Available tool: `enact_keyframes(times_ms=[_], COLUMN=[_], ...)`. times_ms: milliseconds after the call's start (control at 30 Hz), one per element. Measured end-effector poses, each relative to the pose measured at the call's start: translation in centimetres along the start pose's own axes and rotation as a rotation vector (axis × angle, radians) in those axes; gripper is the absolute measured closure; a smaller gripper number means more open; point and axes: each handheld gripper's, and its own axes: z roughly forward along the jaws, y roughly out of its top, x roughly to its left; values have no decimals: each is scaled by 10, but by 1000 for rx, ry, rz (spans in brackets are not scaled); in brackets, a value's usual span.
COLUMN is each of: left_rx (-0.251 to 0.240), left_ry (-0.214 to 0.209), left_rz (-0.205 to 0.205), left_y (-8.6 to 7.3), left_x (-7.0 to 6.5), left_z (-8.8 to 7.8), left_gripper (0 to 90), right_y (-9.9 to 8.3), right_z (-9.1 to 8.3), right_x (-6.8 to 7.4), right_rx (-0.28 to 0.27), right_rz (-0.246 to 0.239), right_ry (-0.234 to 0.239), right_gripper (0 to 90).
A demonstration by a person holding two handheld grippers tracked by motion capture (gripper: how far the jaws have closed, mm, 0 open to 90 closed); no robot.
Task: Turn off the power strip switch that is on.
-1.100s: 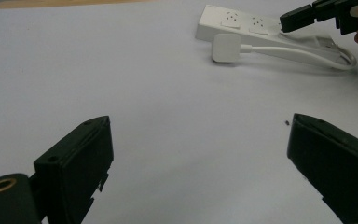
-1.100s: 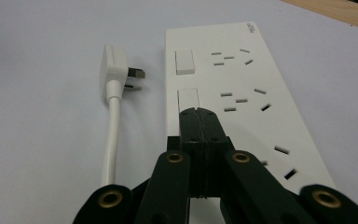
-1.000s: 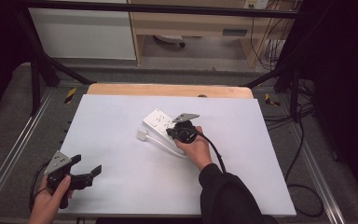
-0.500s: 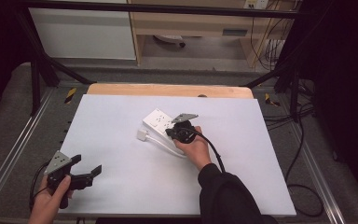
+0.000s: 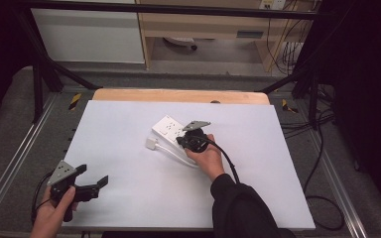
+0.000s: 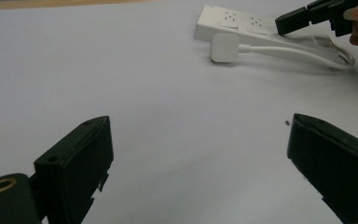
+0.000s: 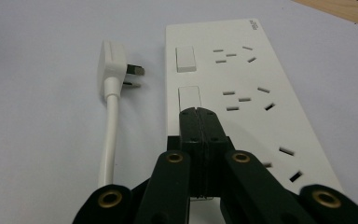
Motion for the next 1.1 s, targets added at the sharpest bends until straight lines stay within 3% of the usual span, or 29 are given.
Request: enact_keyframes(times_ms=[1100], left_rx=[3], left_ry=[-2], left_rz=[1], left_y=[0], left_x=[-1], left_z=[0], left_gripper=[68], right_y=[-1], right_z=[1], right_x=[1], right_rx=[-11], right_rz=[2], right_ry=[-4], right_gripper=[900])
